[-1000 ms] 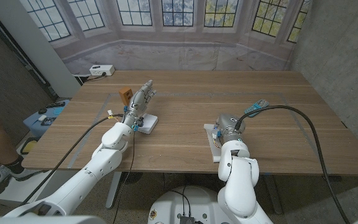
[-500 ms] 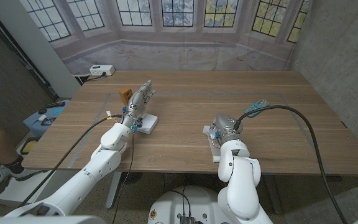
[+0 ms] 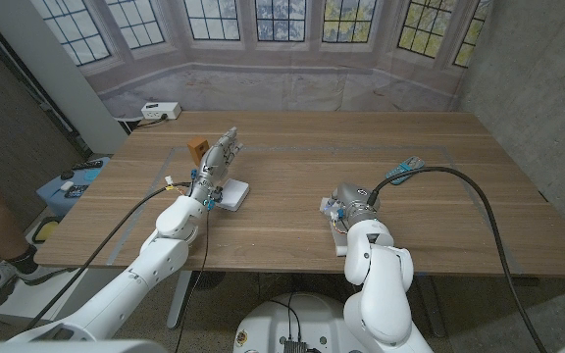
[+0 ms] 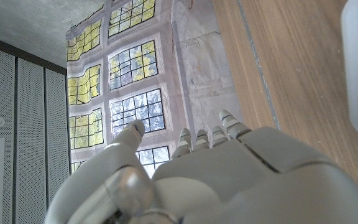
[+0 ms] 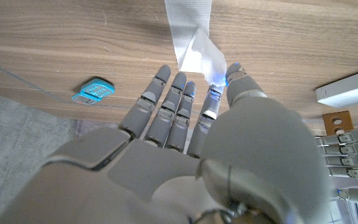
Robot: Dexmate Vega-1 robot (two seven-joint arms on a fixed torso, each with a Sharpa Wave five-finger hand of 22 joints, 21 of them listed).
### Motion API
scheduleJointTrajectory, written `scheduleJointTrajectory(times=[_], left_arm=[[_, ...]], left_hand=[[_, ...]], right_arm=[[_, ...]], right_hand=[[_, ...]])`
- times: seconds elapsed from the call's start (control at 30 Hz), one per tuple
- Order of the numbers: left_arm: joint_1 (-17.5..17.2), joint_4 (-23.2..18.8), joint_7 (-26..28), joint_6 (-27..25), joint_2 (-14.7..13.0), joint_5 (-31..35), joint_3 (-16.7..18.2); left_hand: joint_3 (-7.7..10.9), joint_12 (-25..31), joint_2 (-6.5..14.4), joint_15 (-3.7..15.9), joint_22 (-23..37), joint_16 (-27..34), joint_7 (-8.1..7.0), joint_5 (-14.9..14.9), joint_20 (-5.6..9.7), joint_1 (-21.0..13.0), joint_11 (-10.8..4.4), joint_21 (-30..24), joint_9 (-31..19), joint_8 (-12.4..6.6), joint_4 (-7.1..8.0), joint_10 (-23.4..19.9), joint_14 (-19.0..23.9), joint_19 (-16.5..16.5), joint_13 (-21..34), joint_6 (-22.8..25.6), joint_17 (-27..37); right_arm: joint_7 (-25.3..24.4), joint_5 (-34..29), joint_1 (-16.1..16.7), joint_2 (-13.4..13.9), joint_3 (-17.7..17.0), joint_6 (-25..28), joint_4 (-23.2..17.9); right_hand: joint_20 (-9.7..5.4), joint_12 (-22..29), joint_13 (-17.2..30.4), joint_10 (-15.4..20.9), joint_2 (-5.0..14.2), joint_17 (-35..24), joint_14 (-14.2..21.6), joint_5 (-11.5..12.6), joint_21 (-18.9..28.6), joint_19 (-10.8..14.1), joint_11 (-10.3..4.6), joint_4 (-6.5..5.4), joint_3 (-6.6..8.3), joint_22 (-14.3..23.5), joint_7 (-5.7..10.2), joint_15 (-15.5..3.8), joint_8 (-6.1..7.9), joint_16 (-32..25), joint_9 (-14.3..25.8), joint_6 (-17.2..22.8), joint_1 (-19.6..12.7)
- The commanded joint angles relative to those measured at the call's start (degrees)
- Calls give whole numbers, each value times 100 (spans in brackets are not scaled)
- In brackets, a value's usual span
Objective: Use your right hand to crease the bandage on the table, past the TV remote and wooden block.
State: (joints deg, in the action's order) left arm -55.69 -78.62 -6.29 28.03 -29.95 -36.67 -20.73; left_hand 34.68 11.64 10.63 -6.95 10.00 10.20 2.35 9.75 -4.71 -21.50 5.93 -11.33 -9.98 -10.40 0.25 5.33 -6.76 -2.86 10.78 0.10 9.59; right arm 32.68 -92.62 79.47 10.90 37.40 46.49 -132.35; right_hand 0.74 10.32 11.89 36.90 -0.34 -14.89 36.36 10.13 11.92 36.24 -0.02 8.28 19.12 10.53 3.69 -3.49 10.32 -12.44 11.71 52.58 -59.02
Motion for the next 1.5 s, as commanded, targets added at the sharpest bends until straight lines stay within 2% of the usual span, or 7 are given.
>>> scheduleJointTrajectory(times=[0.03, 0.4, 0.7, 0.93, 1.03, 1.17, 1.5], left_arm=[[-52, -48, 3, 8, -36, -6, 21], [-76, -76, 13, 38, -53, -2, 45], [-137, -113, 45, 59, -69, 2, 65], [-174, -112, 54, 101, -73, -7, 91], [-186, -112, 52, 109, -78, -17, 101], [-197, -105, 37, 112, -84, -31, 107], [-169, -68, -32, 105, -96, -55, 105]], left_hand=[[-19, 23, 5, -32, 12, 13, 16, 39, -15, -83, 46, -4, -35, -27, -3, 21, -15, 8, 14, 22, 21], [-18, 23, 7, -35, 12, 14, 12, 40, -14, -91, 45, -4, -35, -26, -5, 18, -12, 5, 14, 26, 20], [-17, 23, 7, -32, 12, 14, 15, 40, -15, -98, 52, -5, -36, -23, -5, 19, -9, 4, 13, 25, 20], [-17, 23, 7, -31, 12, 13, 15, 40, -19, -101, 52, -4, -36, -24, -6, 19, -11, 6, 13, 28, 20], [-17, 22, 7, -35, 12, 14, 14, 40, -17, -102, 58, -5, -36, -23, -6, 20, -10, 4, 13, 27, 20], [-17, 23, 7, -36, 12, 14, 14, 41, -21, -105, 61, -5, -36, -23, -6, 18, -8, 2, 13, 28, 20], [-17, 23, 7, -37, 12, 14, 6, 41, -24, -111, 66, -5, -37, -22, -6, 16, -8, 2, 13, 32, 20]], right_arm=[[339, 191, 12, 46, -30, 0, -214], [535, 494, 26, 37, -101, 73, -350], [910, 876, -79, 87, -152, 243, -434], [1053, 1176, -215, 199, -122, 433, -466], [1128, 1236, -284, 259, -83, 535, -478], [1206, 1277, -347, 340, -14, 664, -523], [1429, 1133, -430, 482, 149, 871, -652]], right_hand=[[32, -1, 26, -81, 2, -12, -56, 46, -31, -51, 41, -9, 9, 8, -10, -108, -14, 16, 11, -109, 59], [78, 3, 28, -188, 12, -27, -136, 55, -46, -130, 102, -25, -6, 7, -24, -59, -7, 18, 6, -226, 119], [206, -17, 31, -577, 31, -26, -480, 85, -93, -405, 232, -21, -34, 4, -131, 121, -77, 86, -8, -903, 209], [323, -11, 35, -1004, 15, 7, -838, 124, -116, -706, 308, 15, 0, -2, -294, 302, -75, 148, -14, -1577, 238], [355, -17, 36, -1133, 0, 16, -933, 132, -124, -796, 349, 26, 13, -4, -324, 356, -63, 159, -15, -1716, 243], [377, -4, 36, -1154, -5, 18, -971, 135, -124, -832, 370, 24, 16, -5, -341, 394, -31, 158, -16, -1711, 257], [405, 46, 36, -1184, 31, 6, -985, 135, -87, -856, 392, -24, -14, -6, -339, 418, 143, 93, -17, -1342, 352]])
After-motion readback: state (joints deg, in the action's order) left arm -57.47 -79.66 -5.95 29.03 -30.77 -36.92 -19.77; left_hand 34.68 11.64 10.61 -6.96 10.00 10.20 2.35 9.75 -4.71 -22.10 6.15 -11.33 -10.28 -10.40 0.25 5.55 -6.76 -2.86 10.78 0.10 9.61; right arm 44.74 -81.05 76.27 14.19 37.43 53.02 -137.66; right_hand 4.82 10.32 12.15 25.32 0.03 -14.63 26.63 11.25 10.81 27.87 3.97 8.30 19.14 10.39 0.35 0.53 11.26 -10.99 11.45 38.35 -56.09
